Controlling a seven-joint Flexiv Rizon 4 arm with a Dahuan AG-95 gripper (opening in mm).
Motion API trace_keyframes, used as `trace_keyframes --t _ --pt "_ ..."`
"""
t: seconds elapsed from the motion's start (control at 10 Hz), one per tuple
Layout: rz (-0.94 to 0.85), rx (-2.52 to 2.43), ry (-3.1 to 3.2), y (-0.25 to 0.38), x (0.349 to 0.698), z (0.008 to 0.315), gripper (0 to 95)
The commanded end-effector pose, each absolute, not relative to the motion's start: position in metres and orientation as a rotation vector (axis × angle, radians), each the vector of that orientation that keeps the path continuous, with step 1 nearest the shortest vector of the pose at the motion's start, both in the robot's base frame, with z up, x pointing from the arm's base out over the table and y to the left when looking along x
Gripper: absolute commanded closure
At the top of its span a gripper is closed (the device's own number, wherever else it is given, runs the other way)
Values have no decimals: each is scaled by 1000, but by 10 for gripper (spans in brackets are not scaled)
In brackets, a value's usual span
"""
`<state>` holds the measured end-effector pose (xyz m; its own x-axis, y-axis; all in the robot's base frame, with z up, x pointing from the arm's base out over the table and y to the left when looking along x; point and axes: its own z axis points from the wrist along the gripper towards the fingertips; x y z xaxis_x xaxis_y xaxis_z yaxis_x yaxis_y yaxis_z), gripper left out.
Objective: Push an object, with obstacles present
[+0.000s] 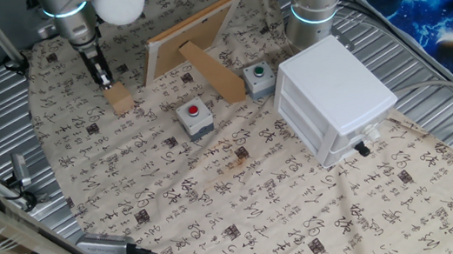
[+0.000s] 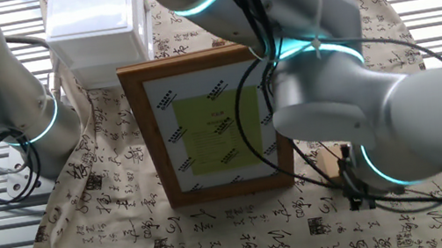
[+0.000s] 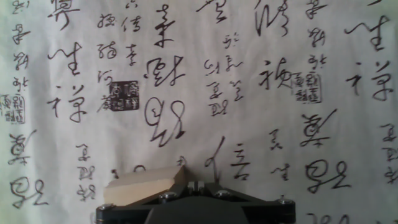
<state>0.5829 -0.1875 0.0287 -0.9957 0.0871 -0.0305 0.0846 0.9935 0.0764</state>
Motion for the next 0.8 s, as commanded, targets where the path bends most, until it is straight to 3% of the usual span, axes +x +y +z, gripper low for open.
trace_keyframes --t 0.1,0.4,0.8 --pt "116 148 3095 -180 582 26 950" --pt "92 144 3077 -170 576 11 950" --pt "85 126 3095 -173 579 17 950"
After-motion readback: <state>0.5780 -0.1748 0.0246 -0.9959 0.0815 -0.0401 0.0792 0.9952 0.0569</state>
